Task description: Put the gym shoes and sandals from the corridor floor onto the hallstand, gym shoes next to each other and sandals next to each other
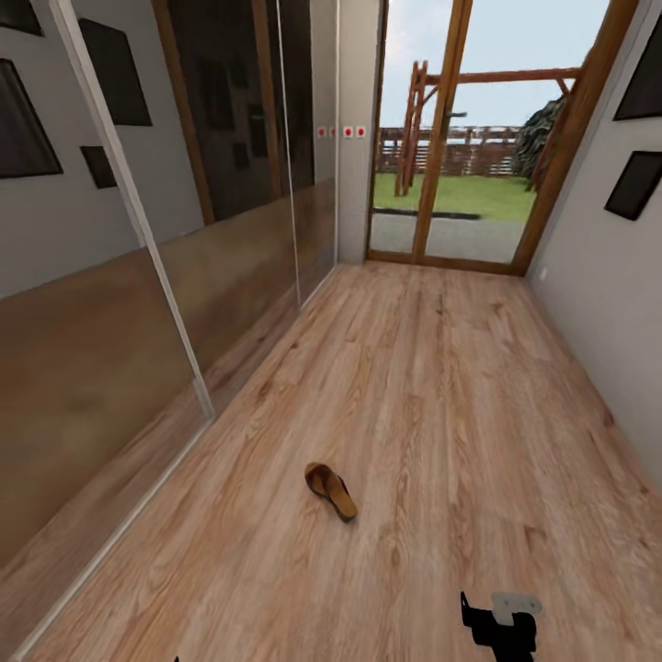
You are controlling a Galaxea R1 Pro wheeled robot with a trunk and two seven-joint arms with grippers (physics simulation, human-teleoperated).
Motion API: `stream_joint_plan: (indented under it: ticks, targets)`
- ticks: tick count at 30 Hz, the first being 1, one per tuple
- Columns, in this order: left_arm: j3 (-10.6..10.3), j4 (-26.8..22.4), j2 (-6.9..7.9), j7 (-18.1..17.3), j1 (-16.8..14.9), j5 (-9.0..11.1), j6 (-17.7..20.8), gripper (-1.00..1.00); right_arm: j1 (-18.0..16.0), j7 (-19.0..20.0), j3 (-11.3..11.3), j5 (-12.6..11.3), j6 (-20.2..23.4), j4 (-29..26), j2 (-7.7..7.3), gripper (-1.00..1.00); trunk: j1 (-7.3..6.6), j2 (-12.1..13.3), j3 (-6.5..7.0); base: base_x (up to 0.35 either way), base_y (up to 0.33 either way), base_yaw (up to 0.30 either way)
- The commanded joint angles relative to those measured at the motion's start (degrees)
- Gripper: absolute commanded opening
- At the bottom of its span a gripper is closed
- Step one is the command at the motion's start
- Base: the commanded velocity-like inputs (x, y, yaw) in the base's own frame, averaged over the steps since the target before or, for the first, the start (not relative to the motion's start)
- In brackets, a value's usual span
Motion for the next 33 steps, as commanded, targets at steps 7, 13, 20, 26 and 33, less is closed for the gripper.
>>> stream_joint_plan:
  ticks: [7, 13, 20, 26, 33]
  targets:
    - [0.37, 0.06, -0.03, -0.57, -0.05, 0.17, -0.07, 1.00, -0.03, -0.27, -0.23, 0.61, -0.17, 0.07, 0.06, 1.00, 0.02, -0.01, -0.14, 0.281, -0.154, 0.275]
    - [0.40, 0.06, -0.03, -0.57, -0.05, 0.17, -0.07, 1.00, -0.03, -0.27, -0.22, 0.61, -0.17, 0.07, 0.08, 1.00, 0.02, -0.01, -0.28, 0.258, -0.167, 0.274]
    - [0.46, 0.06, -0.03, -0.57, -0.05, 0.17, -0.07, 1.00, -0.03, -0.26, -0.22, 0.61, -0.17, 0.07, 0.23, 1.00, 0.02, -0.01, -0.60, 0.146, -0.192, 0.257]
    - [0.46, 0.06, -0.03, -0.55, -0.05, 0.23, -0.07, 1.00, -0.03, -0.27, -0.22, 0.61, -0.17, 0.07, 0.38, 1.00, 0.02, -0.01, -0.91, 0.137, -0.201, 0.254]
    - [0.54, 0.06, 0.04, -0.53, -0.05, 0.26, -0.07, 1.00, -0.03, -0.28, -0.22, 0.61, -0.17, 0.02, 0.74, 1.00, 0.02, -0.01, -1.22, 0.202, -0.200, 0.208]
